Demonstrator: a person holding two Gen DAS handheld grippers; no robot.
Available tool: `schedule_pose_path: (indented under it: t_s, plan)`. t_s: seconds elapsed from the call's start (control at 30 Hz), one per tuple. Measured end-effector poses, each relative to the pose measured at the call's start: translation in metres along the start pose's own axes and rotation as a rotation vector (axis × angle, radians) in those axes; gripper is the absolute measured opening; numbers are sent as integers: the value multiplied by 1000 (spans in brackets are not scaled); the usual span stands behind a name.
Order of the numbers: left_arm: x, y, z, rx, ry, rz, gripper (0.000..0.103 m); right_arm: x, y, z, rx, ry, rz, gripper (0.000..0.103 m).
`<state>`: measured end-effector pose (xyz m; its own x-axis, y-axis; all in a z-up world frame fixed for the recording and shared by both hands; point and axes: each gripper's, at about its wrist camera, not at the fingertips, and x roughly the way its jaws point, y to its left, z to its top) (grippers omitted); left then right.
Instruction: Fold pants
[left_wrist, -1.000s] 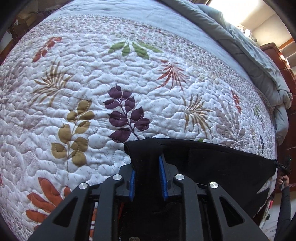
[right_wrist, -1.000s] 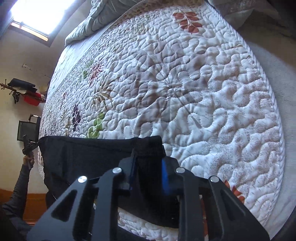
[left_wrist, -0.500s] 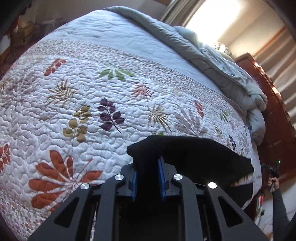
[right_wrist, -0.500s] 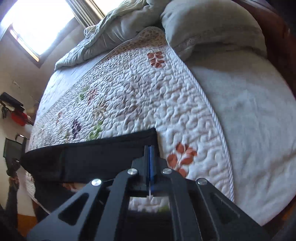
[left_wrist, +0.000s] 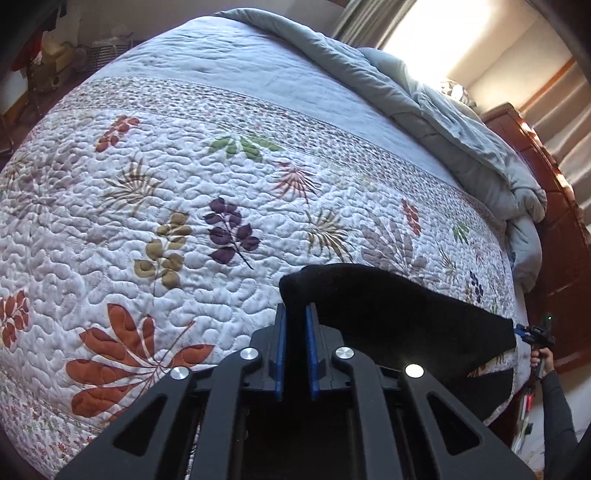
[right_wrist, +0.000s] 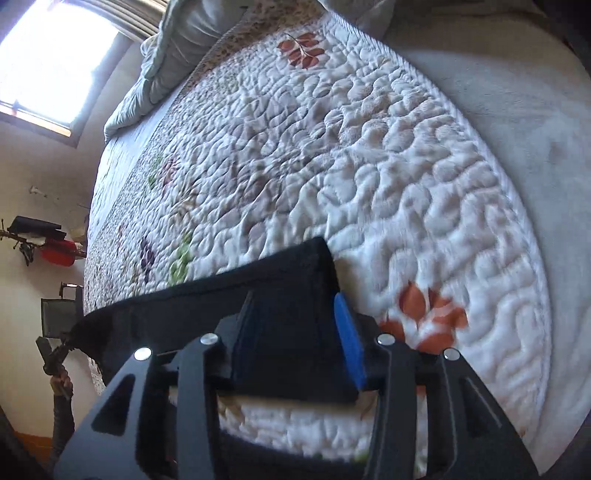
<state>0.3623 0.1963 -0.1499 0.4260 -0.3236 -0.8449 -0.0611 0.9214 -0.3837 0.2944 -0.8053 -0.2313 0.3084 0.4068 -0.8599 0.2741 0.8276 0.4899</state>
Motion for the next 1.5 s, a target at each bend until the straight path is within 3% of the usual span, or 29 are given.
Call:
schedule_pose_path:
  t_s: [0.03, 0.13, 0.27, 0.3, 0.4, 0.53, 0.63, 0.73, 0.87, 0.9, 0.93, 1.0, 1.07, 1.23, 1.5]
  plan:
    - [-1, 6, 2, -20, -6, 1, 7, 10, -3, 8, 1, 12, 7, 45]
    - [7, 17, 1, -42, 31, 11, 7, 29, -1, 16, -33, 59, 32, 63]
    - [32, 21, -4, -22, 126, 44, 7, 31, 4, 19, -67, 83, 63, 63]
    - [36, 24, -1, -29, 128, 54, 11, 31, 4, 19, -73, 91, 52, 62]
    - [43, 31, 14, -43, 119, 52, 64, 32, 3, 22, -62, 95, 51, 61]
    - [68, 33, 34, -11, 185, 34, 68, 34, 10, 21, -68, 97, 40, 65]
    - [93, 43, 45, -9, 234, 57, 68, 37, 16, 22, -73, 106, 60, 60]
    - [122, 46, 49, 0, 309, 32, 68, 41, 17, 22, -66, 112, 56, 59]
    - [149, 49, 47, 48, 384, 68, 68, 40, 17, 23, -63, 118, 58, 59]
    - [149, 48, 47, 47, 377, 60, 66, 41, 17, 23, -64, 120, 54, 59]
    - [148, 48, 49, 49, 362, 55, 51, 42, 18, 24, -69, 122, 44, 53]
    - [147, 43, 48, 63, 359, 29, 28, 43, 22, 24, -89, 127, 22, 25]
    - [145, 34, 43, 93, 354, 33, 18, 43, 31, 22, -124, 126, 25, 12]
    - [103, 21, 46, 78, 223, -31, 14, 32, 51, 17, -165, 87, -24, 9]
    - [1, -14, 19, 129, 53, -139, 14, -42, 78, -13, -247, -62, -86, 8]
